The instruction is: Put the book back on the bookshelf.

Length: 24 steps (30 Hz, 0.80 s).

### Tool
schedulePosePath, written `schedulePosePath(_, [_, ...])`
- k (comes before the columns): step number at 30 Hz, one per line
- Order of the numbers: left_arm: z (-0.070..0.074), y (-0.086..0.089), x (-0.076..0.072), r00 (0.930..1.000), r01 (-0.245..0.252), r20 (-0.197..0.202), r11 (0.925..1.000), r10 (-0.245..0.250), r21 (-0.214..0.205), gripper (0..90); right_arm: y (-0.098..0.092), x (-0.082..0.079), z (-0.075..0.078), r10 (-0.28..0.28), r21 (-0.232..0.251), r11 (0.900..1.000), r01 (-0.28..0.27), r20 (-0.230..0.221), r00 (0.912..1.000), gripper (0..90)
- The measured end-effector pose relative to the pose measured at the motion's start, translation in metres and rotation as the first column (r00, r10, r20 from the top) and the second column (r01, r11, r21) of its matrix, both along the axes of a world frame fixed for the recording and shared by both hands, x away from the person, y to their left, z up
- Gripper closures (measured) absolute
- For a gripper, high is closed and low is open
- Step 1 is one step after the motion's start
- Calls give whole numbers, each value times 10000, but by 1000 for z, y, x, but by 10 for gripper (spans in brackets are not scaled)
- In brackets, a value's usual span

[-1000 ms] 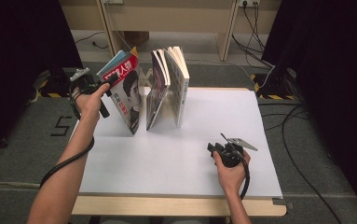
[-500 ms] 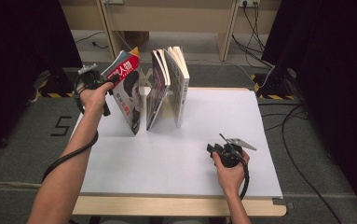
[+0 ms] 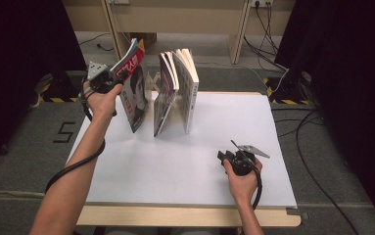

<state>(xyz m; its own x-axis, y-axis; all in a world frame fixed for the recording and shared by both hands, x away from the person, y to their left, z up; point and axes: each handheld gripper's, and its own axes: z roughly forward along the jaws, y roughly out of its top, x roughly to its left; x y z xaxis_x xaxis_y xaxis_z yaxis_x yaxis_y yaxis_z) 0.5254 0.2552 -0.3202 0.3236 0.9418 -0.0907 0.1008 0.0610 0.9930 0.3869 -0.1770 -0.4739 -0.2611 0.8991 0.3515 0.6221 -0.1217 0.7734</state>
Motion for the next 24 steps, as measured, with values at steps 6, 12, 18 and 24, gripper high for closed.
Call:
schedulePosePath(6, [-16,5,-1,9992,-330,230,9990,324,292,863,0,0,0,1,13,10000,-2,59,10000,611])
schedulePosePath(12, [-29,15,-5,9970,-747,208,9972,746,45,861,0,0,0,-24,-11,10000,25,55,10000,612])
schedulePosePath(18, [-34,25,-11,9937,-1104,189,9938,1106,-113,846,-1,0,0,-37,27,10000,37,40,10000,612])
schedulePosePath(24, [-32,30,-13,9934,-1140,60,9932,1142,-228,786,0,0,0,-43,12,10000,43,53,10000,611])
